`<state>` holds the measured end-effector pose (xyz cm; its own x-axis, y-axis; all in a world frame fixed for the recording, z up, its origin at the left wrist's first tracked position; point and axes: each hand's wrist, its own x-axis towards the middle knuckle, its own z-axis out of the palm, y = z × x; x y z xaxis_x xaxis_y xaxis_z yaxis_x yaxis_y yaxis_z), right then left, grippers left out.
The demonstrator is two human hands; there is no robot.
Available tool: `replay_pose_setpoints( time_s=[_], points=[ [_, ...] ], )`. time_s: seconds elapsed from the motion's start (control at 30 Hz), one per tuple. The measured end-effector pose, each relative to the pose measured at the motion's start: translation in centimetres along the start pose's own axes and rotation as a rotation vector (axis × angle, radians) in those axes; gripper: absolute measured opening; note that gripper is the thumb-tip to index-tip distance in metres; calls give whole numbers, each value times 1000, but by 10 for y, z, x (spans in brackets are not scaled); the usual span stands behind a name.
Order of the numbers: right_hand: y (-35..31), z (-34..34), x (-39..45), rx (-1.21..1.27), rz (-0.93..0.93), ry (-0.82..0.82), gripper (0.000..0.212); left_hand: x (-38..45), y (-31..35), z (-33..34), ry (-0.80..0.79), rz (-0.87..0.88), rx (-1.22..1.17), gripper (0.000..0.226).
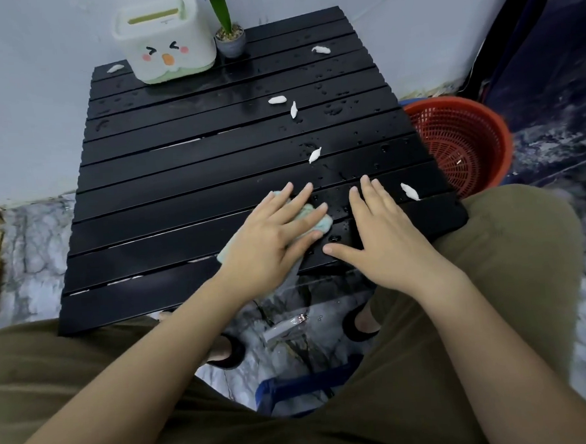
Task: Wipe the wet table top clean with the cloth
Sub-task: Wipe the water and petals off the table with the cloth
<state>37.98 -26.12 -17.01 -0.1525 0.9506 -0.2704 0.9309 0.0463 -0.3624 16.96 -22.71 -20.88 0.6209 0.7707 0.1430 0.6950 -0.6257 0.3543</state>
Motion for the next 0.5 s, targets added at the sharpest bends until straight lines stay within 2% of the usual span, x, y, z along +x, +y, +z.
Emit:
replay_pose_setpoints(
  time_s=[0.37, 0.43, 0.5],
  points=[
    [1, 0, 0, -10, 0, 6, 102, 147, -12, 16, 0, -42, -168, 47],
    [2, 1, 0, -10, -6, 8, 102, 146, -11, 14, 92, -76, -317, 45],
    [2, 1, -1, -8, -9, 12, 102, 137, -10, 5, 251, -148, -484, 42]
  ],
)
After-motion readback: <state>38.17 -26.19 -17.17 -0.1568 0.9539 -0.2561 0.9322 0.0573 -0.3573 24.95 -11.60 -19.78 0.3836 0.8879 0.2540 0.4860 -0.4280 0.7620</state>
